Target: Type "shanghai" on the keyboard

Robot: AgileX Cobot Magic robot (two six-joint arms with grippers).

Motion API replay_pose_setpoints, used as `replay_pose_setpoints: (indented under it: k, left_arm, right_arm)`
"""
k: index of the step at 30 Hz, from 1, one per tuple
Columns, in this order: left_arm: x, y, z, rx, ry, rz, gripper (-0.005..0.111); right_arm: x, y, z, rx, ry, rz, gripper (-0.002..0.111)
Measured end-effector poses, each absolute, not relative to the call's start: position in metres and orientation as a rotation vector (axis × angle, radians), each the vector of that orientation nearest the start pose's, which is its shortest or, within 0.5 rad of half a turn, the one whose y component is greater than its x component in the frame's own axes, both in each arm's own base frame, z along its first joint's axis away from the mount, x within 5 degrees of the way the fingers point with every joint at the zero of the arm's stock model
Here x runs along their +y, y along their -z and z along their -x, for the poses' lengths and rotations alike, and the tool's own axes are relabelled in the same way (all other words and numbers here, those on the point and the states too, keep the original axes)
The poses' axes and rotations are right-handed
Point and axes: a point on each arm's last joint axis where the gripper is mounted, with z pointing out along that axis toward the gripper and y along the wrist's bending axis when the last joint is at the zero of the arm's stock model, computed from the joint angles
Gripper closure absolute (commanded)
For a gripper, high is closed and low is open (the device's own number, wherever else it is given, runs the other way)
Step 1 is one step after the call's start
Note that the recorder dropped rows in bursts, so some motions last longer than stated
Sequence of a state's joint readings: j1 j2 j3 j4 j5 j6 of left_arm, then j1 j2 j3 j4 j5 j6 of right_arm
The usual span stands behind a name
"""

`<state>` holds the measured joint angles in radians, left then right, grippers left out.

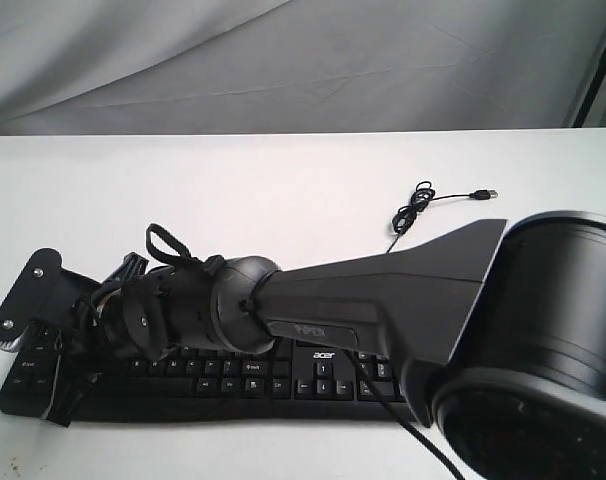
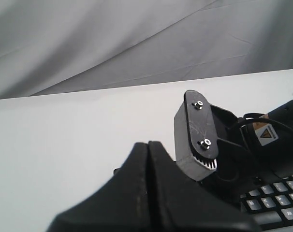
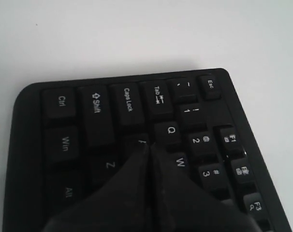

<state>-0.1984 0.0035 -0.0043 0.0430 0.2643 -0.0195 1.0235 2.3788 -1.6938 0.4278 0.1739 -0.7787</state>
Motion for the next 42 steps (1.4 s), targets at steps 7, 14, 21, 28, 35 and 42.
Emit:
replay_pose_setpoints:
  k: [7, 14, 21, 28, 35, 42]
  left_arm:
    - [-0.010, -0.191, -0.054, 1.739, 0.119, -0.184, 0.107]
    - [-0.010, -0.191, -0.054, 1.739, 0.119, -0.184, 0.107]
    - [-0.010, -0.191, -0.054, 1.739, 0.119, -0.184, 0.107]
    - [-0.010, -0.191, -0.054, 1.739, 0.119, -0.184, 0.107]
    - [-0.010, -0.191, -0.054, 1.739, 0.119, -0.184, 0.107]
    - [-0.010, -0.191, -0.054, 1.739, 0.119, -0.184, 0.107]
  right_arm:
    - [0.445, -0.106, -0.264, 1.790, -0.411, 1.525, 0.108]
    - [0.445, -0.106, -0.264, 1.789, -0.410, 1.526, 0.108]
    - [0.445, -0.104, -0.264, 1.790, -0.409, 1.527, 0.108]
    - [0.445, -0.099, -0.264, 1.796, -0.405, 1.529, 0.108]
    - [0.444, -0.114, -0.264, 1.758, -0.396, 1.553, 0.108]
    - [0.433, -0.143, -0.260, 1.751, -0.395, 1.596, 0.108]
